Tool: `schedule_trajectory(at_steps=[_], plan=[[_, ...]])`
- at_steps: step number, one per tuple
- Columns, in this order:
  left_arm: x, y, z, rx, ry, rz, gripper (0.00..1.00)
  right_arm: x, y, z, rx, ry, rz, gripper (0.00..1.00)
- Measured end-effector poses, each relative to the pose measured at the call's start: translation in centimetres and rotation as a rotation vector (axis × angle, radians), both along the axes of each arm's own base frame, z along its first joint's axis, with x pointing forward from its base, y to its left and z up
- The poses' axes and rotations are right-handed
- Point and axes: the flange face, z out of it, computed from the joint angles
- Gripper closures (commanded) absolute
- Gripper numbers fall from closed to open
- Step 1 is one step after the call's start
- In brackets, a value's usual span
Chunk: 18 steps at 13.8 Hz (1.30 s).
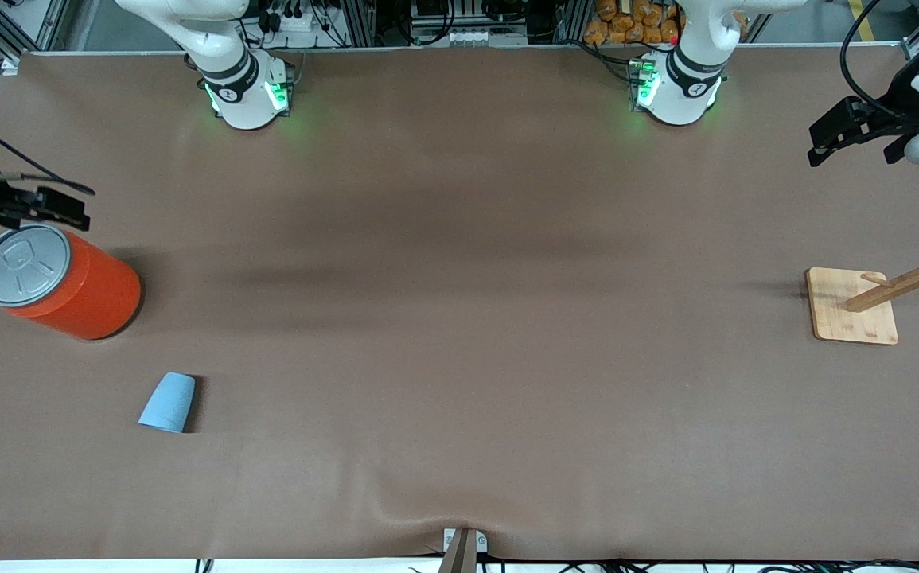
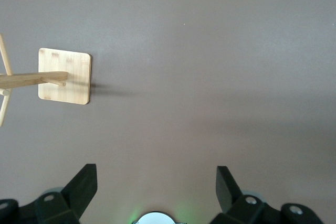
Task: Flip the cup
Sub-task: 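Reach the right gripper down over the light blue cup lying sideways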
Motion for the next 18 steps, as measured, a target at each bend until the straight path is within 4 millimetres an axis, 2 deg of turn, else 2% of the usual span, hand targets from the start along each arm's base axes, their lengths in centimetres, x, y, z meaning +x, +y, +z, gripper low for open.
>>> schedule_trajectory(at_steps=[3,6,8,13,15,18], plan=[[0.2,0.0,-0.1,0.0,0.001,0.0,0.0,2.0,-0.8,-3.0,0.001,-0.031,-0.008,0.0],[0.3,0.0,0.2,0.0,-0.005,0.001,0.0,3.6,-3.3,-7.3,0.003,-0.051,-0.044,0.0],[0.3,0.0,0.3,0.0,-0.004,0.001,0.0,4.1,-4.1,-9.1,0.006,-0.043,-0.054,0.0],[0.8,0.2,-0.6,0.002,0.015,0.006,0.0,4.3,-4.1,-9.6,0.007,-0.041,-0.053,0.0],[1.4,0.2,-1.6,0.004,0.036,0.006,0.0,4.4,-4.0,-9.8,0.007,-0.044,-0.053,0.0],[2.6,0.0,-3.7,0.008,0.078,-0.017,0.0,4.5,-4.0,-11.1,0.007,-0.066,-0.05,0.0]])
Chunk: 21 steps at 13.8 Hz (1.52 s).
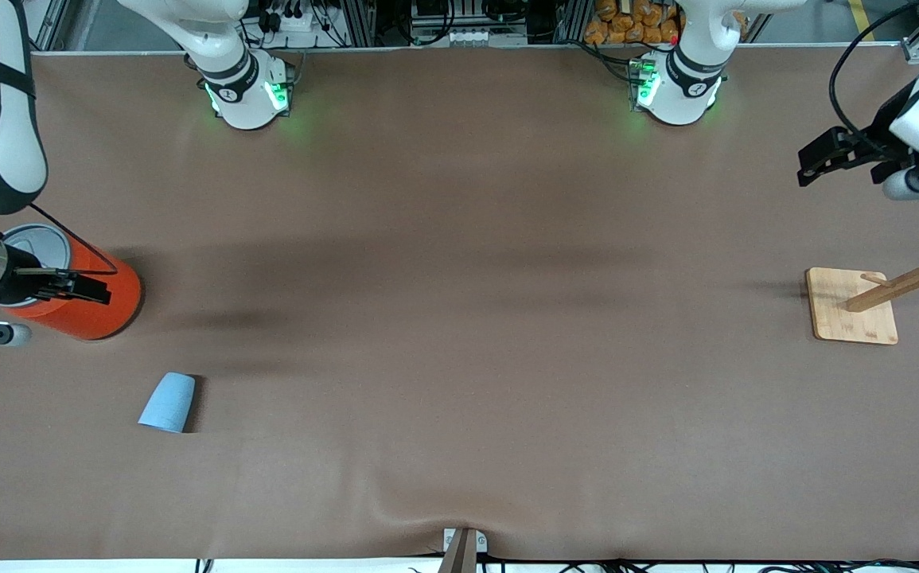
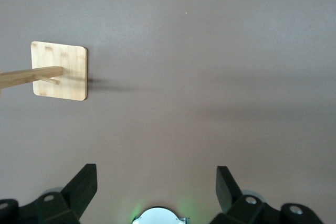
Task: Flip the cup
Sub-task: 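Reach the right gripper down over the light blue cup lying sideways, then close the right gripper on the blue cup's base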
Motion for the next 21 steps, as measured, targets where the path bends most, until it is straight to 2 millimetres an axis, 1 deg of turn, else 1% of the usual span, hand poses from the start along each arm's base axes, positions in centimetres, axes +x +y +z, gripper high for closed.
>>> schedule_trajectory(at_steps=[2,4,7,10,13,17,21], plan=[[0.8,-0.2,-1.6,0.003,0.031,-0.012,0.0,0.1,0.1,-1.4,-0.001,-0.025,0.002,0.0],[1.7,-0.6,-3.4,0.006,0.063,-0.017,0.0,0.2,0.2,-3.5,-0.002,-0.05,0.003,0.0],[2.7,-1.8,-5.9,0.011,0.109,-0.037,0.0,1.1,0.1,-7.3,0.002,-0.071,0.004,0.0],[3.3,-2.7,-7.5,0.015,0.138,-0.05,0.0,2.3,-0.1,-11.6,0.007,-0.096,0.004,0.0],[3.6,-2.7,-8.2,0.016,0.15,-0.051,0.0,3.4,-0.1,-15.5,0.012,-0.129,0.005,0.0],[3.8,-2.8,-8.8,0.017,0.159,-0.051,0.0,4.4,0.0,-19.5,0.016,-0.19,0.007,0.0],[4.0,-3.4,-8.4,0.015,0.148,-0.062,0.0,5.1,0.6,-23.4,0.023,-0.247,0.015,0.0]])
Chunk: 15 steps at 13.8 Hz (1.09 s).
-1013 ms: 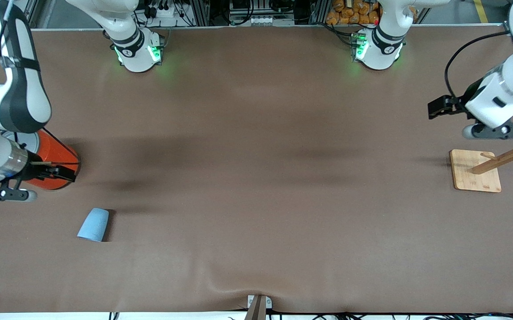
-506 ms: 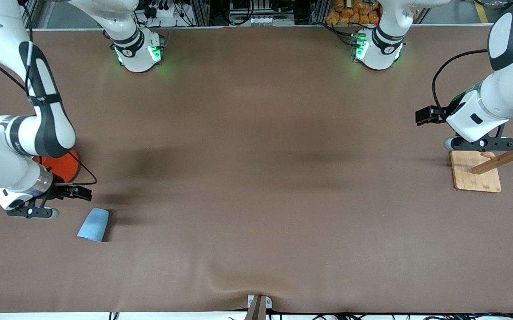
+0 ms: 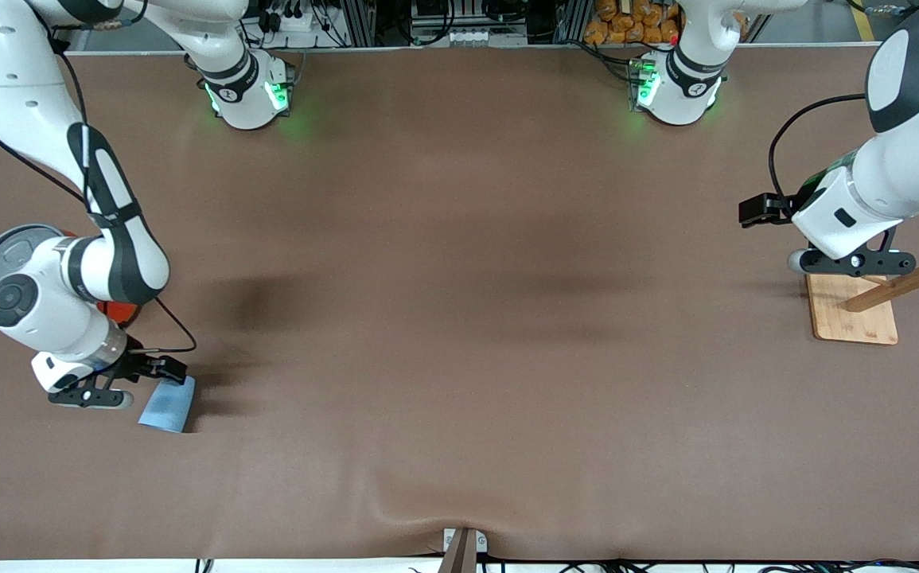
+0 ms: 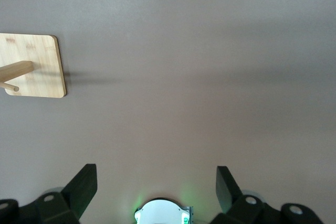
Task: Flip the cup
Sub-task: 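Close the right gripper on the blue cup's base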
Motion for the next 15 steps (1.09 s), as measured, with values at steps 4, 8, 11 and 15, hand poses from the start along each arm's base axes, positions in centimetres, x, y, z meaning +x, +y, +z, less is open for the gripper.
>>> schedule_trajectory(at_steps=[4,8,11,15], plan=[[0.1,0.1,0.3,-0.001,-0.008,0.002,0.0,0.4,0.4,-1.8,-0.023,-0.043,0.035,0.0],[0.2,0.2,0.6,-0.002,-0.014,0.005,0.0,0.8,0.7,-2.6,-0.068,-0.105,0.096,0.0],[0.3,0.3,1.5,-0.005,-0.033,0.006,0.0,0.9,0.8,-3.8,-0.066,-0.134,0.102,0.0],[0.4,0.3,1.8,-0.006,-0.038,0.006,0.0,1.2,0.8,-3.9,-0.066,-0.152,0.104,0.33]])
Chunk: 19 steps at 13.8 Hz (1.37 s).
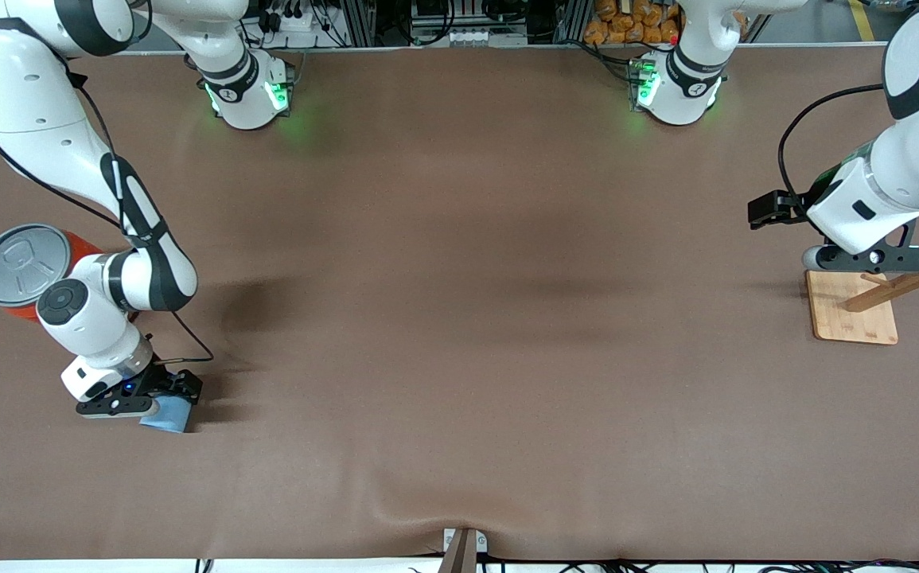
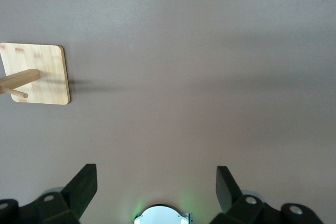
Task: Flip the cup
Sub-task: 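Close the right gripper on the blue cup's base, then lift the blue cup and carry it toward the table middle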
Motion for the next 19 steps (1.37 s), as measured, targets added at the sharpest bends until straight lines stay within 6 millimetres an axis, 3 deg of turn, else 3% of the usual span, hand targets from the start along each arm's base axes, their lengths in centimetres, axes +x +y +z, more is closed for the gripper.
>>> schedule_trajectory(at_steps=[1,2,9,16,19], plan=[[0.0,0.0,0.0,0.0,0.0,0.0,0.0,0.1,0.0,0.1,0.0,-0.004,0.0,0.43],[0.0,0.0,0.0,0.0,0.0,0.0,0.0,0.2,0.0,0.3,0.0,-0.01,0.001,0.44],[0.0,0.0,0.3,-0.001,-0.006,0.0,0.0,1.1,1.0,1.6,0.001,-0.037,0.017,0.43],[0.1,-0.1,0.4,-0.001,-0.008,-0.001,0.0,1.6,5.1,6.7,-0.023,0.023,0.112,0.43],[0.1,-0.1,0.5,-0.002,-0.011,-0.001,0.0,1.6,9.4,9.8,-0.044,0.088,0.175,0.43]])
